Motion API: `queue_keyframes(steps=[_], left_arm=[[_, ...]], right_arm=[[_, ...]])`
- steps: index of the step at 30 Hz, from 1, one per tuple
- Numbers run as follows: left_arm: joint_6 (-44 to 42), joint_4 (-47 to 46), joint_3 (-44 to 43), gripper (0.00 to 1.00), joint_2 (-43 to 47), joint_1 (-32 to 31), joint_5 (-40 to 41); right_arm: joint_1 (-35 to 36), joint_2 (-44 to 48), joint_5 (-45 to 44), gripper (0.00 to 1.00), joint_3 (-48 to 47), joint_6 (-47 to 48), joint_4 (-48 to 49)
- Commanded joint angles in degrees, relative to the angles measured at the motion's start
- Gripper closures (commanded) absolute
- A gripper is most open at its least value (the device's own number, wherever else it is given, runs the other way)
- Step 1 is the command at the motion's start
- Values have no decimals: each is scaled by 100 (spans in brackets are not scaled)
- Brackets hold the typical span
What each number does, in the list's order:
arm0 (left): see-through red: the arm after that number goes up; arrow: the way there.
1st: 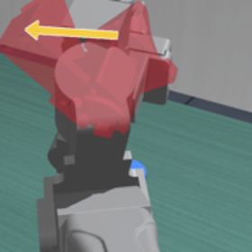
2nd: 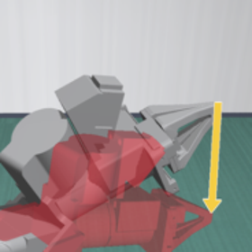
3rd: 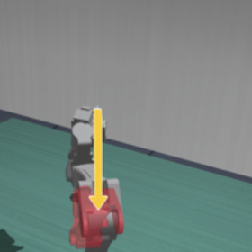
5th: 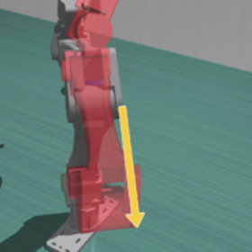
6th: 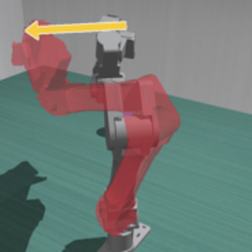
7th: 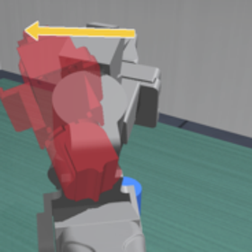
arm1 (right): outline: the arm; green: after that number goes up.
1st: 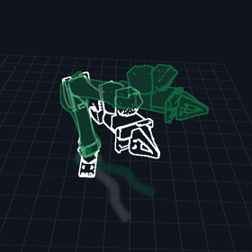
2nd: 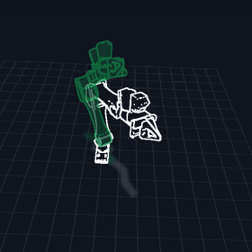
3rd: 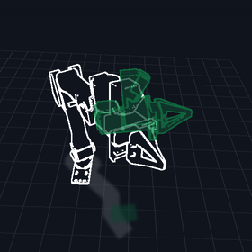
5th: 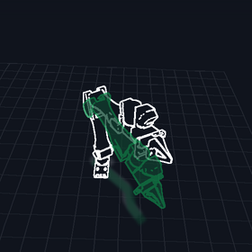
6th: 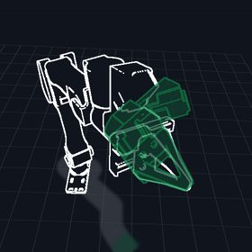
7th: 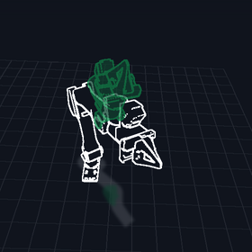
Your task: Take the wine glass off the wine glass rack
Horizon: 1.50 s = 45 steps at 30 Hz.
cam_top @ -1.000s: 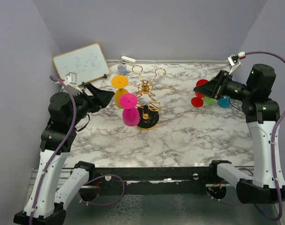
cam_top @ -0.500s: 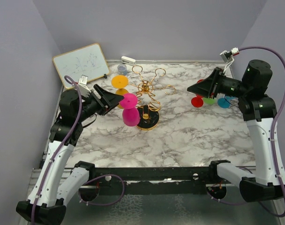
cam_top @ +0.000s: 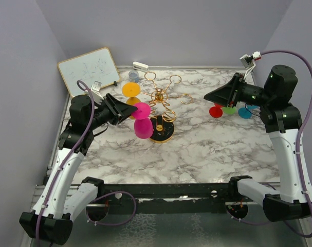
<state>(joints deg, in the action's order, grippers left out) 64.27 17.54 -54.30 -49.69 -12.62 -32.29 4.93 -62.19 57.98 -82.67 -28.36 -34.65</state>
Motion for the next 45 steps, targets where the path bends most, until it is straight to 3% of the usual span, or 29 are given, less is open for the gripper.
queue_keyframes(steps=[1,4,7,15,30,45], left_arm=[[-124,-130,-16,77,3,-18,-141],[-240,44,-94,94,0,-21,-88],[-333,197,-150,100,5,-20,-35],[-156,90,-123,100,95,-21,33],[1096,-1627,517,100,227,-13,206],[1323,-2045,637,100,66,-9,517]], right_arm=[[40,91,50,76,18,32,152],[43,91,21,76,44,33,164],[43,93,22,76,82,3,223],[43,111,-6,76,155,-36,315],[37,137,-23,76,172,-107,450],[43,108,-17,76,181,-125,529]])
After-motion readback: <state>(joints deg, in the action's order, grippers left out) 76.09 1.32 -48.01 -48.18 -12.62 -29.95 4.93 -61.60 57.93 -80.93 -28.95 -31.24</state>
